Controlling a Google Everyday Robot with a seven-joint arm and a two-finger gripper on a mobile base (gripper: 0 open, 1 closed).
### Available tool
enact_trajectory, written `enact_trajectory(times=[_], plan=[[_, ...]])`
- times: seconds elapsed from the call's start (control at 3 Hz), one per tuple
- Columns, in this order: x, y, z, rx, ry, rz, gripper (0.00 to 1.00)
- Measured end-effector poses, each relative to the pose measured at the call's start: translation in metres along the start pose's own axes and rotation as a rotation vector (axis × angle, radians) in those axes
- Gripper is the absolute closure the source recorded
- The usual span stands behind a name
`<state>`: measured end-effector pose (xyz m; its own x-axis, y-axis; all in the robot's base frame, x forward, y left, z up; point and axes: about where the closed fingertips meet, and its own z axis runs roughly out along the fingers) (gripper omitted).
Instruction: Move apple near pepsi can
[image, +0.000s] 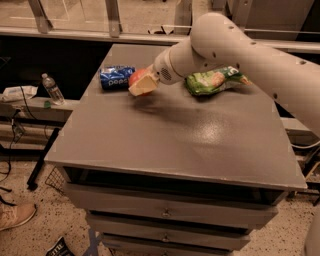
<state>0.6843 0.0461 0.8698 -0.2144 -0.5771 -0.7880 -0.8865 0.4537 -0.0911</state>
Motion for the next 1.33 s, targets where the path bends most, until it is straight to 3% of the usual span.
enact_trajectory(times=[0.33, 0.67, 1.33], plan=[[0.0035, -0.0004, 0.0072, -0.001, 0.0, 0.025, 1.0], [0.003, 0.0011, 0.0087, -0.004, 0.001, 0.024, 0.82], [0.0023, 0.004, 0.0121, -0.011, 0.002, 0.022, 0.35]])
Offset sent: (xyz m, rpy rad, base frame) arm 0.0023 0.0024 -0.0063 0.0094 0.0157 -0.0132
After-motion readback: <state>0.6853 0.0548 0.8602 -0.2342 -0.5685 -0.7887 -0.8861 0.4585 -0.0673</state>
